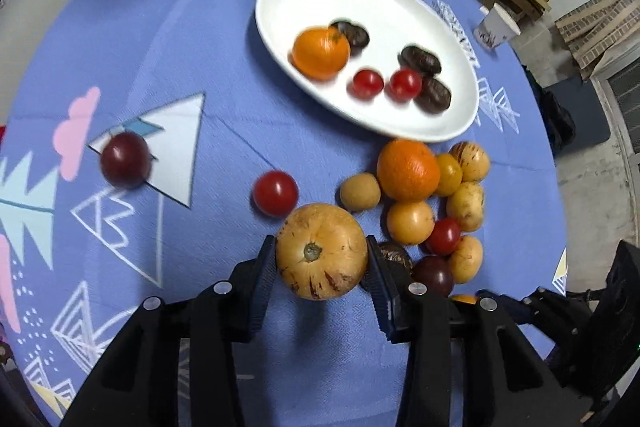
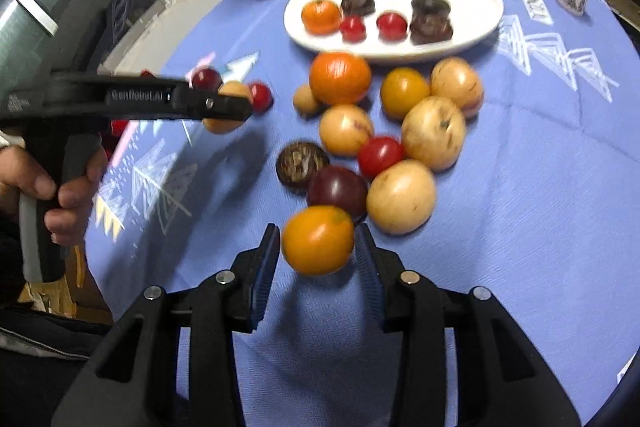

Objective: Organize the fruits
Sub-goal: 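Grasp a yellow-orange tomato with the right tool while the left tool grasps a pale striped fruit, then carry the pale striped fruit and yellow-orange tomato toward the plate with both tools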

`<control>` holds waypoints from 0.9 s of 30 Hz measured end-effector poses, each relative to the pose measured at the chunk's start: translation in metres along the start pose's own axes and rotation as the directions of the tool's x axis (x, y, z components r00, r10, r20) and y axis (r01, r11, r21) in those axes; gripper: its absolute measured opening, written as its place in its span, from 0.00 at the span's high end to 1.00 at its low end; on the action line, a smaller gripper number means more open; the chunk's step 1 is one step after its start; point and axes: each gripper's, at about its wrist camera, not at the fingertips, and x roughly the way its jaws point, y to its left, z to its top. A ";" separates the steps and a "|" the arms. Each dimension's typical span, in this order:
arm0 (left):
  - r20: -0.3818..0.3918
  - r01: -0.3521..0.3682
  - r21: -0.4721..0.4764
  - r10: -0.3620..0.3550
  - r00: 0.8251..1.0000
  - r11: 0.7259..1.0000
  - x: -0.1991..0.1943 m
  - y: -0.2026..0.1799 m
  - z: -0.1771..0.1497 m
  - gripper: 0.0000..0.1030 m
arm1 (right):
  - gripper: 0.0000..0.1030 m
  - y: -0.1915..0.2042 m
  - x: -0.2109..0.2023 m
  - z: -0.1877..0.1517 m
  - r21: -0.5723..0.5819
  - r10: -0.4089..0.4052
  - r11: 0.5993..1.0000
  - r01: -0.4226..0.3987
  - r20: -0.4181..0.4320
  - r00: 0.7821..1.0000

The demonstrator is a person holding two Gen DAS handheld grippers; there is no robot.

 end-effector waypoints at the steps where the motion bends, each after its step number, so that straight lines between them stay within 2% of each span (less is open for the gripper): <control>1: 0.010 -0.002 0.006 0.002 1.000 1.000 -0.004 -0.001 0.002 0.57 | 0.63 0.000 -0.004 0.006 -0.003 -0.006 1.000 0.006 0.016 1.000; 5: 0.044 -0.010 0.018 0.009 0.999 1.000 -0.016 -0.004 0.010 0.57 | 0.63 -0.003 -0.020 0.025 -0.007 -0.025 1.000 0.026 0.074 0.997; 8: 0.050 -0.009 0.021 0.008 0.999 1.000 -0.020 -0.001 0.012 0.57 | 0.60 -0.002 -0.020 0.030 -0.059 -0.025 0.998 0.027 0.039 0.999; 11: 0.028 -0.006 0.028 0.005 1.000 1.000 -0.012 -0.004 0.009 0.57 | 0.52 0.014 -0.007 0.009 -0.180 -0.032 0.983 0.024 -0.043 0.999; 13: 0.019 0.003 0.031 -0.004 1.000 1.000 -0.010 -0.003 0.006 0.57 | 0.51 0.020 0.001 -0.012 -0.221 -0.026 0.975 0.002 -0.106 0.994; 20: 0.004 -0.001 0.033 0.001 1.000 0.999 -0.006 -0.003 0.006 0.57 | 0.51 0.036 0.014 -0.074 -0.282 0.015 0.955 -0.088 -0.251 0.968; 23: -0.002 -0.003 0.040 0.003 1.000 0.999 -0.005 -0.005 0.006 0.57 | 0.51 0.045 0.012 -0.085 -0.279 0.061 0.950 -0.144 -0.286 0.956; 27: -0.015 0.003 0.049 -0.002 1.000 0.999 -0.003 -0.009 0.002 0.57 | 0.52 0.050 0.014 -0.092 -0.275 0.075 0.947 -0.164 -0.308 0.948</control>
